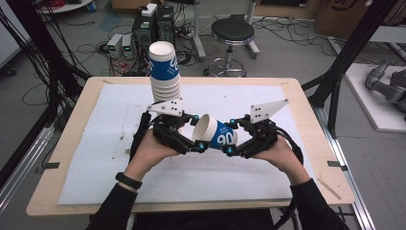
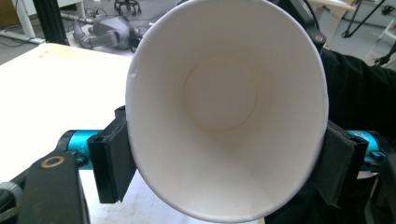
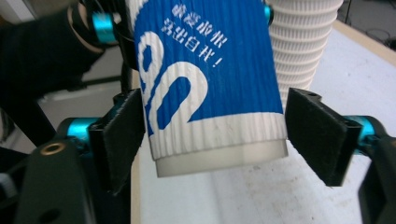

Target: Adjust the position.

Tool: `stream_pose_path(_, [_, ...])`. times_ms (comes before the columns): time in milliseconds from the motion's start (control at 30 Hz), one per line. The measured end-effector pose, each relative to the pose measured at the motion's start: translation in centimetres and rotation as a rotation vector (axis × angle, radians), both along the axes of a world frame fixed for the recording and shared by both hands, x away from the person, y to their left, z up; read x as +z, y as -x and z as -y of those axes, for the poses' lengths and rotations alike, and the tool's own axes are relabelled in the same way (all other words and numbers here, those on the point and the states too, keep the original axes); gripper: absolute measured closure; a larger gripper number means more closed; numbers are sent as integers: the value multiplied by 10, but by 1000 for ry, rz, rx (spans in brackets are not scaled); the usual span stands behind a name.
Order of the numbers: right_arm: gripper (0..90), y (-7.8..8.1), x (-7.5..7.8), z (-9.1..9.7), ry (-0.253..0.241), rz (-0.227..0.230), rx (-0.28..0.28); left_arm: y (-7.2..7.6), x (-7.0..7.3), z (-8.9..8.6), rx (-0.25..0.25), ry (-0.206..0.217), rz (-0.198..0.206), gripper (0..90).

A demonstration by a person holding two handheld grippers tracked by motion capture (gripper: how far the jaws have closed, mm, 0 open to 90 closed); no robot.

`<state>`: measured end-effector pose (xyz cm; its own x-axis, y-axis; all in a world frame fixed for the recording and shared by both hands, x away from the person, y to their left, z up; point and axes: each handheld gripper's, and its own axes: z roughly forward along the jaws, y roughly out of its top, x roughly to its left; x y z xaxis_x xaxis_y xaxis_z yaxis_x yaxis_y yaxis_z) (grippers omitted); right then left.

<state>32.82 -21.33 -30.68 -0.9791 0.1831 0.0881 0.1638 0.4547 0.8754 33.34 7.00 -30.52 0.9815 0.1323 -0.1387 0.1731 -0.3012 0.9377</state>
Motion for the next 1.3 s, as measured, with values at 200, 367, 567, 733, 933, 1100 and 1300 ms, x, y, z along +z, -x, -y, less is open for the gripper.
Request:
stream_pose_path(200, [294,-1,-3,-3,-17,-16,40,0,0,-1,2,79,11,178])
stream_pose_path(367, [298,-3,-5,1,-75,-38,45,-3,-4,-3,-8,172,-51,152])
stream_pose_path(567, [299,-3,-3,4,-126,-32,42,-5,-8,-3,-31,240,-95,143])
stream_pose_path(733, [299,-1,-4,1,-126,-38,47,-3,-8,-2,-31,252,-67,195])
stream_pose_path(933, [295,-1,-6,-2,-114,-32,51,-3,-7,-3,-25,226,-52,213])
stream_pose_path(1100, [284,0,-6,-1,-91,-2,26,-2,-4,-4,-15,175,-35,218])
stream_pose_path(1300, [246,0,-1,3,-84,2,6,-3,-3,-6,-7,135,-28,224])
